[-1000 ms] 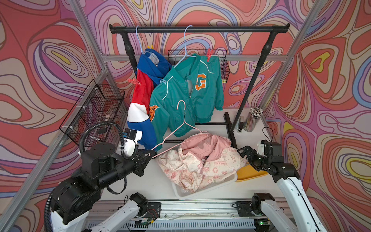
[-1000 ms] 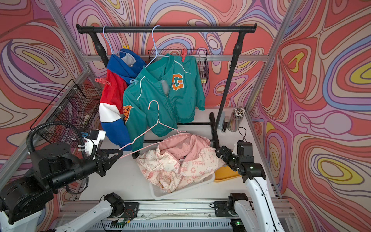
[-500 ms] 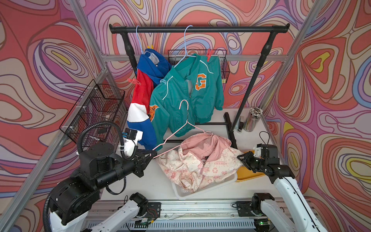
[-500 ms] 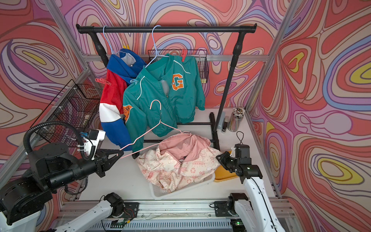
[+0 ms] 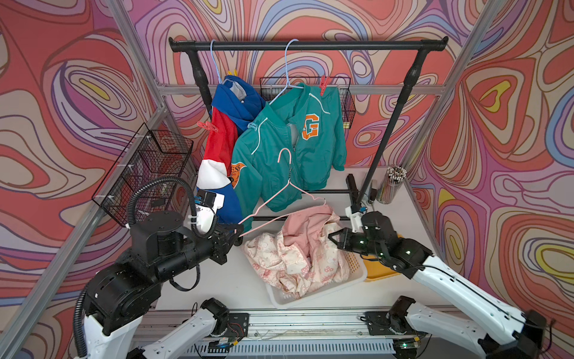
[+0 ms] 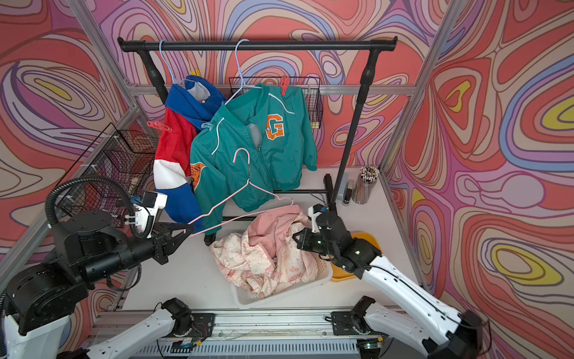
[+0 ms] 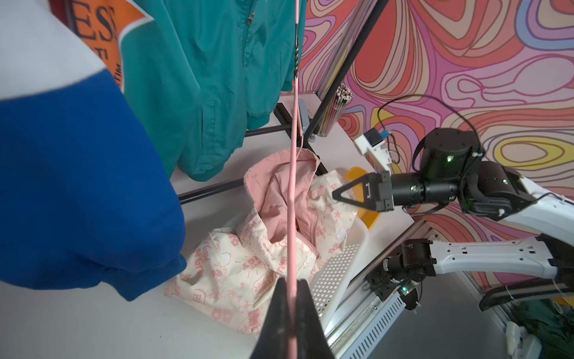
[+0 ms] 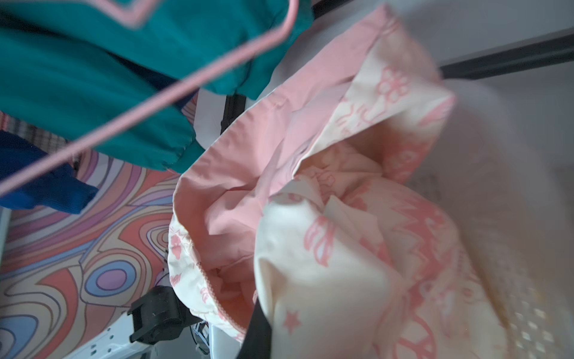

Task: Remove the clothespins securing jackets to the hanger
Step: Adjust the jacket in the storage box.

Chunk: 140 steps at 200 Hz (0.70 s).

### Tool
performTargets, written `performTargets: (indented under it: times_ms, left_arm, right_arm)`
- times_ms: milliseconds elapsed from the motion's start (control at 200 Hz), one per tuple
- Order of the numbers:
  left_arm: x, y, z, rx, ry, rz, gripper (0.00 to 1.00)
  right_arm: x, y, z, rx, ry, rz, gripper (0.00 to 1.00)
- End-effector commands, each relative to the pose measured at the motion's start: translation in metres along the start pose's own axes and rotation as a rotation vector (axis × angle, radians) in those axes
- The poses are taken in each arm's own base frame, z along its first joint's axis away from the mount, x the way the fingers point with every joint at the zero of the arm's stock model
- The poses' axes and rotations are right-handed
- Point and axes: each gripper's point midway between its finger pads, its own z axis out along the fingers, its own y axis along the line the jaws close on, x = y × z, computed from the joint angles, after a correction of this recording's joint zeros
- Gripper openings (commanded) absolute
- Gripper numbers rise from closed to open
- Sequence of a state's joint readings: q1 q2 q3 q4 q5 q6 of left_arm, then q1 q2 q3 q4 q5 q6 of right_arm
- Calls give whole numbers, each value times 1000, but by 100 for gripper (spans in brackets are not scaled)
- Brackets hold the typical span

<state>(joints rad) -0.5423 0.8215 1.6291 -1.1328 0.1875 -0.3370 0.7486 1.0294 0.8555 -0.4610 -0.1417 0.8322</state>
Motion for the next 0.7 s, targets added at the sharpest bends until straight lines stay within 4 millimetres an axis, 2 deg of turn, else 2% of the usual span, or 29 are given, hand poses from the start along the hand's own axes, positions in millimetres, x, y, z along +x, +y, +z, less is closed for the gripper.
performTargets:
  times_ms: [0,140,300,396,471,531,621,696]
  left_arm:
    - [-31,3,-21,-53,-138,33,0]
    - [-41,6,-33,-87,-176,43,0]
    - [-38,1,-26,-55,-152,37,0]
    - [-35,0,-22,-43,-144,32,0]
    - [-33,-2,-20,-28,-133,26,0]
    - [-32,-3,-19,-19,-126,19,0]
    - [-29,-7,-16,10,-116,9,0]
    - [-27,-10,-11,31,-101,4,0]
  right_arm:
    - [3,-4,37,47,-47,28,0]
    - [20,-27,74,88,-7,63,0]
    - [45,-61,112,174,57,84,0]
    - [56,-75,123,193,70,103,1]
    - [58,-79,123,202,69,99,19]
    - [48,-70,113,191,48,62,37]
    - [20,-48,81,166,-32,-19,69]
    - [-8,-38,47,142,-92,-64,83]
